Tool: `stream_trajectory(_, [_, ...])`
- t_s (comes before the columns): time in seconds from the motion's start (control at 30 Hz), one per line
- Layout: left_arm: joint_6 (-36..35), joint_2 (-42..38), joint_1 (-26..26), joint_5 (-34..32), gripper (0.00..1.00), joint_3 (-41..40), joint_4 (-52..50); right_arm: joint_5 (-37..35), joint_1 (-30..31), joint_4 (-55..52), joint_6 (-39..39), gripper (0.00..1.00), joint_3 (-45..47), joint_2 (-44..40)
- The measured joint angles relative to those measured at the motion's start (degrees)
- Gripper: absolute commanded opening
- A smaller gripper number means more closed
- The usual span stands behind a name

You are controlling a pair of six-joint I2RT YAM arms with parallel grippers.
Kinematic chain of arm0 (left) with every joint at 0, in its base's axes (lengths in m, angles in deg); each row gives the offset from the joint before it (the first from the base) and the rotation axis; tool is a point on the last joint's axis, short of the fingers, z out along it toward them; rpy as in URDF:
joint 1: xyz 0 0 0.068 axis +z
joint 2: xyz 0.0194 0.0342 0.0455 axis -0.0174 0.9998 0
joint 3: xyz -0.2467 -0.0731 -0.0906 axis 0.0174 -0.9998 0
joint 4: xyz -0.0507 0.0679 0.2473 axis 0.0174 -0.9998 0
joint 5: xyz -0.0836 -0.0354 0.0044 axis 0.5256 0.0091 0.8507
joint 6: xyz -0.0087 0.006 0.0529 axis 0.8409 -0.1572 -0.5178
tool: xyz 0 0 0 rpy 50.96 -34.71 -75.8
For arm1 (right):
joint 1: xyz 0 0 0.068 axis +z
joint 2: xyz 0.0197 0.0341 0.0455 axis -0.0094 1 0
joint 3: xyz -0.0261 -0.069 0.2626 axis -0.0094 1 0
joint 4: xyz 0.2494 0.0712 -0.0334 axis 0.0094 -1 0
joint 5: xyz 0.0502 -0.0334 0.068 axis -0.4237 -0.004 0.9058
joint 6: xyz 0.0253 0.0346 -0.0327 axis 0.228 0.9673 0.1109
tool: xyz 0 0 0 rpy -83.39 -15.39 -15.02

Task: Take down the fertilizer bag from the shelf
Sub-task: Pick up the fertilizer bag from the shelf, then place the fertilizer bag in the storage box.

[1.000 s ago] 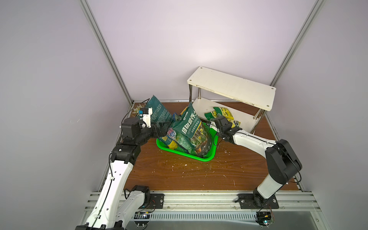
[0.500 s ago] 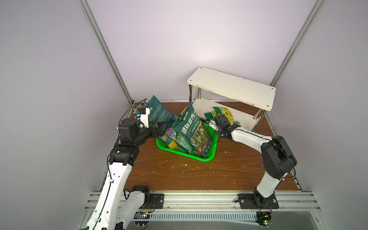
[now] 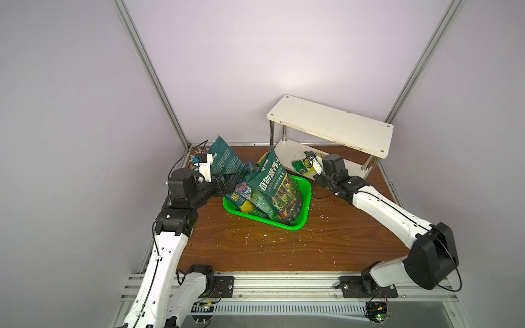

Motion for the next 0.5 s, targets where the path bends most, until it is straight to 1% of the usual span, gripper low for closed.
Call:
stream_trajectory(0.17, [0.15,0.0,0.13,0.02,0.99,-0.04,0.04,2.27,0.66,-0.02,6.71,0.0,0.02,-6.45])
stream_trajectory(0.27, [0.17,0.0,0.31,0.07,1.0,-0.2,0.07,3.65,2.8,0.37,9.14,0.0,0.87,-9.29])
stream_trajectory(0.5, [0.28,0.0,0.46,0.24,1.0,-0.26,0.07,2.47,12.74,1.62,13.38,0.0,1.51,-11.69])
